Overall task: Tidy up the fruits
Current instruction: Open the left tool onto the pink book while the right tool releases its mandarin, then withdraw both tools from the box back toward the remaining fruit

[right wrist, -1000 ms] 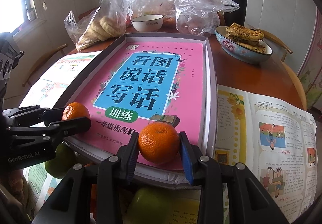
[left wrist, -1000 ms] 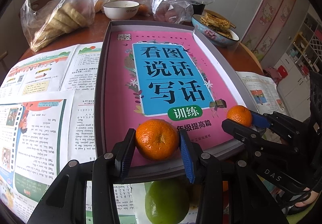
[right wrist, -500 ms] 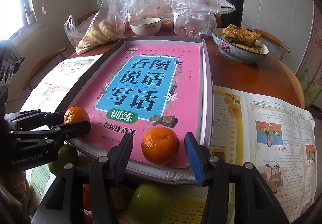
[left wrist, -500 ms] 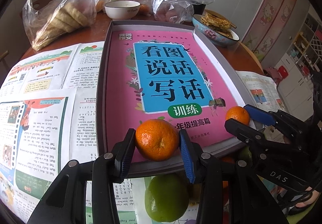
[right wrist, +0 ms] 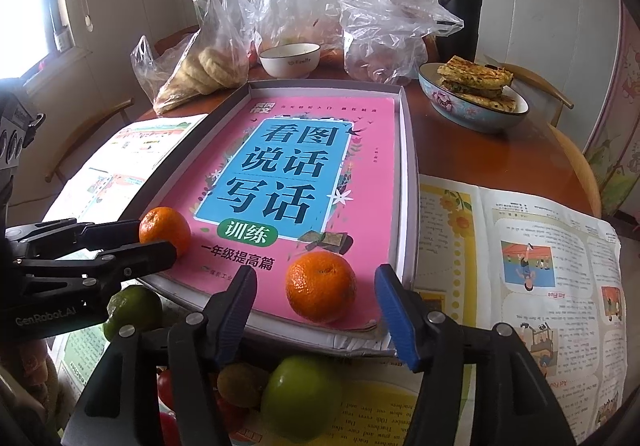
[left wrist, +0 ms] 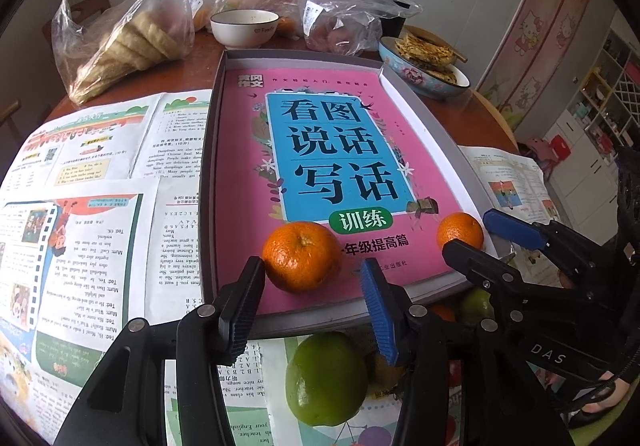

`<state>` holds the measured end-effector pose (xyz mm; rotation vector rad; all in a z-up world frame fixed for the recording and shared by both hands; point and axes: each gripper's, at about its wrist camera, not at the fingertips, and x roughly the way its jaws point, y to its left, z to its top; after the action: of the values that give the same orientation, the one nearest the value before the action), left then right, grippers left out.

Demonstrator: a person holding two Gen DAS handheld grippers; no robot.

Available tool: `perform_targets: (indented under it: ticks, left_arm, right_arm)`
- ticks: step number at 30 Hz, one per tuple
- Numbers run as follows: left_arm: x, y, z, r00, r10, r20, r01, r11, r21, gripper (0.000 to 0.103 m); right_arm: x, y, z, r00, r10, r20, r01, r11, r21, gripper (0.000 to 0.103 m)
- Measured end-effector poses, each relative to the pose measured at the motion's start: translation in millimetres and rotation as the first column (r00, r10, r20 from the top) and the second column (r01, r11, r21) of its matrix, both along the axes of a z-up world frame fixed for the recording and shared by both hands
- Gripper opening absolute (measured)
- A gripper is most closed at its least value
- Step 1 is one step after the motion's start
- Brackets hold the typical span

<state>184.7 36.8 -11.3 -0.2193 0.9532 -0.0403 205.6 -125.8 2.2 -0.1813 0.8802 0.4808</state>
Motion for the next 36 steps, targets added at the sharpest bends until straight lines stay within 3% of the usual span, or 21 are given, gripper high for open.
perform_targets:
  ticks: [12, 22, 25, 36]
  left_arm:
    - [-9.8, -1.1, 11.1, 1.0, 0.008, 0.023, -0.008, 1.0, 0.006, 0.064]
    - [-21.9, 1.4, 29.4, 0.997, 0.012, 0.07, -0.011, 1.0, -0.002, 0.066]
    - [-27.3, -0.5, 35.3, 0.996, 0.004, 0.084, -0.005, 1.0, 0.001, 0.075]
    - [-47.9, -10.2, 48.3, 0.993, -0.025, 0.114, 0.024, 1.0, 0.017, 0.077]
  right_arm:
    - [-6.9, -3.2, 8.6, 1.0, -0.006, 0.025, 0.006, 1.0, 0.01, 0.065]
    - [-12.4, -8.9, 20.7, 0.998, -0.015, 0.057, 0.013, 1.0, 0.025, 0.065]
    - [-14.6, -12.0, 25.0, 0.998, -0.018, 0.066, 0.015, 0.999, 0.037, 0.066]
    - [-34.4, -24.7, 41.7, 0.995, -0.019, 0.099, 0.01, 0.996, 0.087, 0.067]
